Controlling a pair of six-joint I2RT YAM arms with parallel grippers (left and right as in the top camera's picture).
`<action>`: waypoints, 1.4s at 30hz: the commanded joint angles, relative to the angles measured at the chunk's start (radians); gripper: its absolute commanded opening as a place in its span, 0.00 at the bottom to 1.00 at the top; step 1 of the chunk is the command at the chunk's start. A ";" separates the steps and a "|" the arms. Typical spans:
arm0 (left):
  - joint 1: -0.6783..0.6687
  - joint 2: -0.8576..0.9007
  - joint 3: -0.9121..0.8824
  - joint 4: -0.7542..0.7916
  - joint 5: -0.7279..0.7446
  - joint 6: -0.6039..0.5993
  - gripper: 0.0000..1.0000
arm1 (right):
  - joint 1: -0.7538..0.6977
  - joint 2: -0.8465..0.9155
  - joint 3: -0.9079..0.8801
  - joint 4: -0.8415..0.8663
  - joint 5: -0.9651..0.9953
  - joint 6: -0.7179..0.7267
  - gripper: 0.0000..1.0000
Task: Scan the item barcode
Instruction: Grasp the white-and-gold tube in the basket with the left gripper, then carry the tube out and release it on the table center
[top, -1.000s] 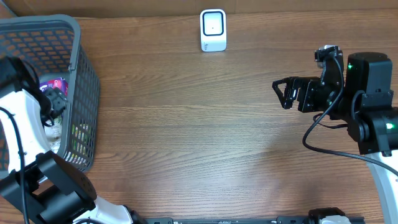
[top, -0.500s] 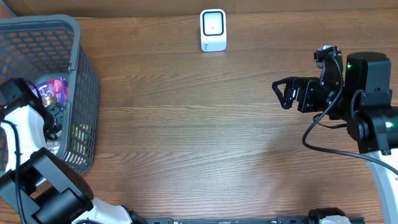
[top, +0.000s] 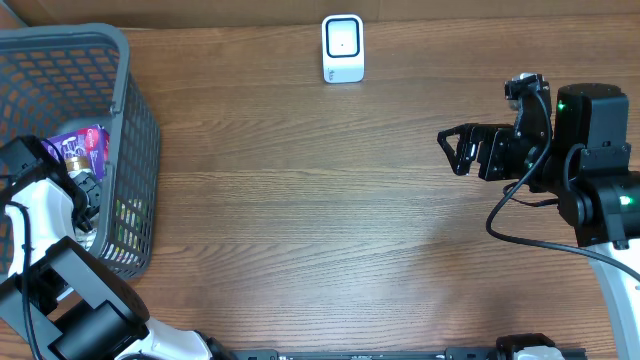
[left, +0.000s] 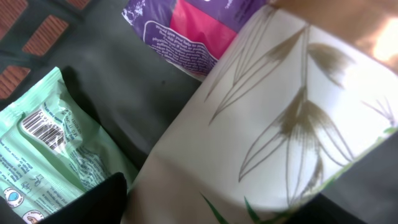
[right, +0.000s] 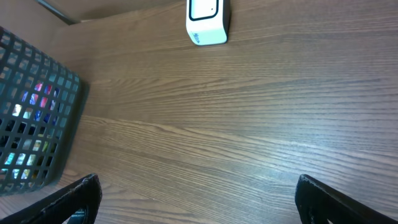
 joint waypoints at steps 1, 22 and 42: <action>0.003 0.003 -0.008 0.000 -0.008 0.002 0.58 | 0.006 -0.002 0.024 0.006 -0.006 -0.004 1.00; 0.003 -0.009 -0.026 0.031 0.045 0.003 0.04 | 0.006 -0.002 0.024 0.005 -0.006 -0.004 1.00; -0.042 -0.141 0.756 -0.517 0.232 0.015 0.04 | 0.006 -0.002 0.024 0.006 -0.006 0.000 1.00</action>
